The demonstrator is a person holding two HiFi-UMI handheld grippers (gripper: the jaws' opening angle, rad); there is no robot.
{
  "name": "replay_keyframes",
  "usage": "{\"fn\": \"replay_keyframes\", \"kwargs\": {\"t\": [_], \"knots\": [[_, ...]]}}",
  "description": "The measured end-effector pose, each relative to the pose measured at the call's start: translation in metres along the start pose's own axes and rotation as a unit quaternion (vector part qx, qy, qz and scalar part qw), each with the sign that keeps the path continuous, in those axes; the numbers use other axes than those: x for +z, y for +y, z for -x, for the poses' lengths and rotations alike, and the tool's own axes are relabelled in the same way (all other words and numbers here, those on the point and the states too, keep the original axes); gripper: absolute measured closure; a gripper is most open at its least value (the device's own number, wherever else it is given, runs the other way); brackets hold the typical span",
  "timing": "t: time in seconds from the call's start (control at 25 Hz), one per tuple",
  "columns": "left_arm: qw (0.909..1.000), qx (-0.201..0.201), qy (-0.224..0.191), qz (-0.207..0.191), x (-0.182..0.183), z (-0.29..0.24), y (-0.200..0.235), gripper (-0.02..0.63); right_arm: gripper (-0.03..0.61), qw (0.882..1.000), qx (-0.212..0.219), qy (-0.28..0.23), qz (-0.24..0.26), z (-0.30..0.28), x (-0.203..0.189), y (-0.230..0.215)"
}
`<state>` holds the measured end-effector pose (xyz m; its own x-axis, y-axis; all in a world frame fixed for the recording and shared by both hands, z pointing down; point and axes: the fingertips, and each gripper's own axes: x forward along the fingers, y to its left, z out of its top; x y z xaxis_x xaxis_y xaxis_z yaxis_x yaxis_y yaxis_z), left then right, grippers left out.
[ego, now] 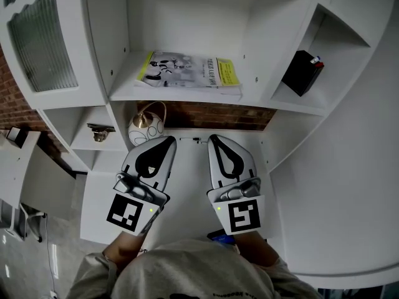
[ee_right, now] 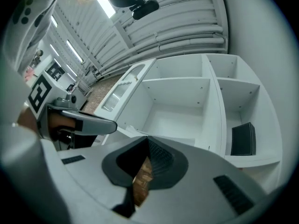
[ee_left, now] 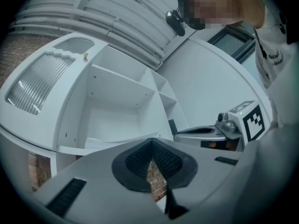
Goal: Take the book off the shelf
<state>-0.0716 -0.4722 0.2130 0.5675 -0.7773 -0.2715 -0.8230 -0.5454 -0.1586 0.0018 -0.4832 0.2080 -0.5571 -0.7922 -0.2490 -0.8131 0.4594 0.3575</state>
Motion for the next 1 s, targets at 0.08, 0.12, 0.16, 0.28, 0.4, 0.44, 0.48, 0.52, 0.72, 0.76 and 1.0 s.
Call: {"fn": "replay_keyframes", "kwargs": {"t": [0.08,0.12,0.16,0.28,0.4,0.44,0.48,0.52,0.72,0.76,1.0], "knots": [[1.0000,-0.004,0.001,-0.005,0.003,-0.004,0.003,0.604,0.561,1.000,-0.001,-0.002,0.009,-0.003,0.001,-0.004],[1.0000,-0.005,0.001,-0.007,0.004,-0.006,0.005,0.604,0.561,1.000,-0.001,-0.003,0.014,-0.005,0.002,-0.006],[0.9999,-0.006,0.000,-0.010,0.005,-0.008,0.006,0.604,0.561,1.000,-0.001,-0.004,0.019,-0.006,0.004,-0.007],[0.9998,-0.008,0.000,-0.020,0.010,-0.012,0.010,0.604,0.561,1.000,-0.002,-0.003,0.030,-0.010,0.006,-0.013],[0.9995,-0.005,-0.001,-0.031,0.016,-0.016,0.015,0.604,0.561,0.999,0.000,-0.002,0.046,-0.015,0.009,-0.018],[0.9993,-0.004,0.000,-0.036,0.017,-0.017,0.017,0.604,0.561,0.999,0.003,-0.001,0.052,-0.016,0.010,-0.019],[0.9992,-0.005,0.001,-0.041,0.018,-0.019,0.019,0.604,0.561,0.998,0.008,0.000,0.059,-0.018,0.010,-0.020],[0.9989,-0.006,0.002,-0.048,0.020,-0.020,0.020,0.604,0.561,0.998,0.012,0.002,0.065,-0.019,0.010,-0.020],[0.9914,-0.003,0.017,-0.130,0.028,-0.028,0.024,0.604,0.561,0.994,0.029,0.013,0.107,-0.028,0.012,-0.021],[0.9887,-0.005,0.019,-0.148,0.030,-0.029,0.025,0.604,0.561,0.993,0.031,0.015,0.115,-0.029,0.012,-0.022],[0.9790,-0.014,0.026,-0.202,0.033,-0.039,0.030,0.603,0.561,0.987,0.038,0.031,0.153,-0.039,0.011,-0.024]]}}
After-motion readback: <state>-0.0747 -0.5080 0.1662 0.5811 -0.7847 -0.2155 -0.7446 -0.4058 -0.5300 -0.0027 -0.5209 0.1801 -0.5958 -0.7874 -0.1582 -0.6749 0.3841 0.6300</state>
